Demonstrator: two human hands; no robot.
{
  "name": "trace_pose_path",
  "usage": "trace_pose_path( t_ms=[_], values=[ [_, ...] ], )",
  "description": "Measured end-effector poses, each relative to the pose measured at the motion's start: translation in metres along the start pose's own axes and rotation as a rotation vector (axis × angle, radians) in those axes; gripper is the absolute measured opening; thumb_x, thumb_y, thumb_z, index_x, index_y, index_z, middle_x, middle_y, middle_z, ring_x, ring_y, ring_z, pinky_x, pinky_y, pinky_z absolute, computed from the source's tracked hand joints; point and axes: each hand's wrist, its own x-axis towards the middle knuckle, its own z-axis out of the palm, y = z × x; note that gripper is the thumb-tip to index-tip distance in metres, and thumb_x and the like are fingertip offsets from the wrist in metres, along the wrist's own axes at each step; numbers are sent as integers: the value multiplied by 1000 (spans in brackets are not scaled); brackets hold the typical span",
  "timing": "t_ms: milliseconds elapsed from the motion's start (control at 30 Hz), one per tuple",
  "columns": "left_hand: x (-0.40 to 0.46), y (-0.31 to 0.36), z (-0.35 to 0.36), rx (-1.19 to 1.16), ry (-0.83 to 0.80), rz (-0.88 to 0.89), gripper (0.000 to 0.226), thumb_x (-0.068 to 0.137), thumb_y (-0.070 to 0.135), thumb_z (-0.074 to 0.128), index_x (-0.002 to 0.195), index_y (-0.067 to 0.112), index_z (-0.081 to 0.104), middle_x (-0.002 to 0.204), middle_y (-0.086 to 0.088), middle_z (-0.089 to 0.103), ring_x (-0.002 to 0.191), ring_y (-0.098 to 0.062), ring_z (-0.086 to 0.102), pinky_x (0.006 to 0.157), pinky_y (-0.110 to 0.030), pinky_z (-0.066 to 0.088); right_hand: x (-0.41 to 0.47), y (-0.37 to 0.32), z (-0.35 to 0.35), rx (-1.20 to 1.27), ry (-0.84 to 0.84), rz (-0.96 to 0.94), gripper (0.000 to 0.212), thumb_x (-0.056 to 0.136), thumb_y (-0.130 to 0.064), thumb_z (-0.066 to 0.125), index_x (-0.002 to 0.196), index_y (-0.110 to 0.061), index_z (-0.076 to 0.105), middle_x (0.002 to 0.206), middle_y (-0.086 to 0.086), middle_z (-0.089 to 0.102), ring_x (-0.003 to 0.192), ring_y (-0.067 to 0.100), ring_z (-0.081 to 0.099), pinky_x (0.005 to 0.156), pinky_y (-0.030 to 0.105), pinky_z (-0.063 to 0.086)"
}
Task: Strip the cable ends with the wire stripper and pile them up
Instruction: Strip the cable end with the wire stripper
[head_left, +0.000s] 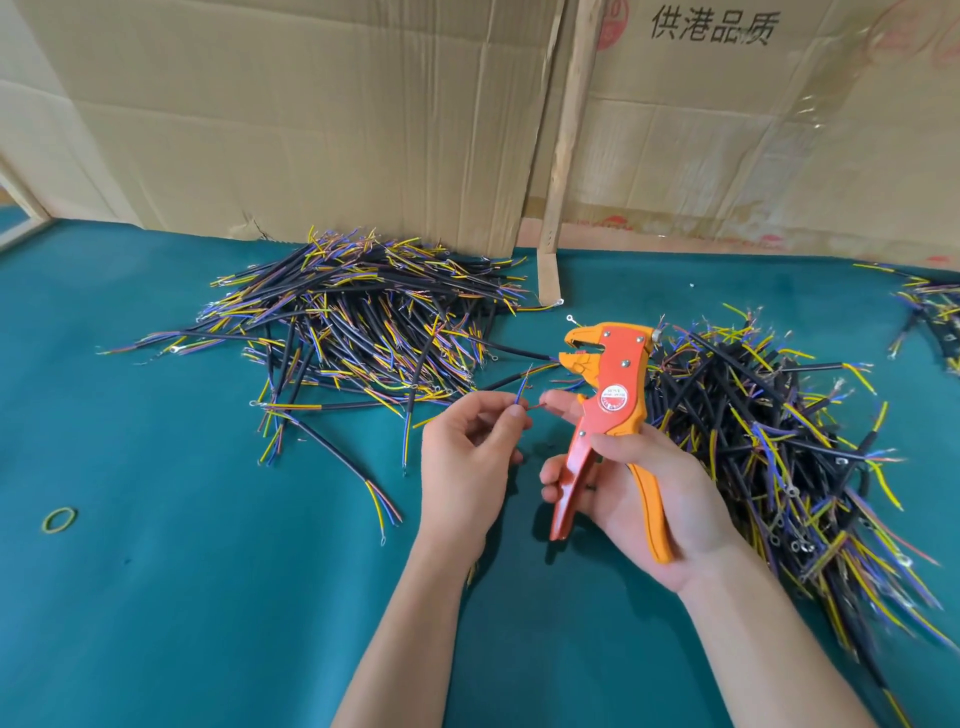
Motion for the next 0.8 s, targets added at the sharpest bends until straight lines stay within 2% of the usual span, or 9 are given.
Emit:
trace_pose_path(
  t_ms=[133,300,400,533,667,800],
  values=[
    [3,-3,-2,-24,49,4,13,94,10,68,85,18,74,71,1,68,53,-8,49,49,-18,39,1,0,1,3,52,34,56,80,-11,68,135,-1,62,135,20,64,85,41,68,78,48,59],
    [8,-8,-5,-7,167,55,16,96,13,64,87,23,73,66,9,66,50,-10,45,56,-28,38,-1,-5,-5,-16,116,170,46,89,-15,64,133,0,63,125,32,66,101,53,68,83,55,59],
    [8,-8,-6,89,217,117,21,97,15,62,85,29,70,67,11,67,51,-10,48,56,-32,43,-2,-4,-1,-53,66,272,44,86,-16,71,127,-1,68,109,32,68,91,50,69,81,58,58],
    [5,-4,-6,188,225,170,21,99,10,60,87,25,66,71,15,67,63,1,57,62,-11,42,-1,1,9,-126,29,307,45,84,-23,73,121,2,68,91,27,65,72,40,66,71,52,58],
    [2,-1,-6,255,194,216,15,99,8,59,90,17,66,78,7,67,73,-7,60,65,-10,42,-4,3,13,-165,-2,284,38,85,-15,72,118,2,68,86,24,61,72,37,63,69,50,57],
    [2,-1,-5,287,192,234,15,99,8,60,91,18,66,80,8,68,75,-7,60,67,-11,42,-5,2,15,-181,6,259,33,83,-13,73,112,2,69,81,21,58,68,36,60,65,48,56]
  ],
)
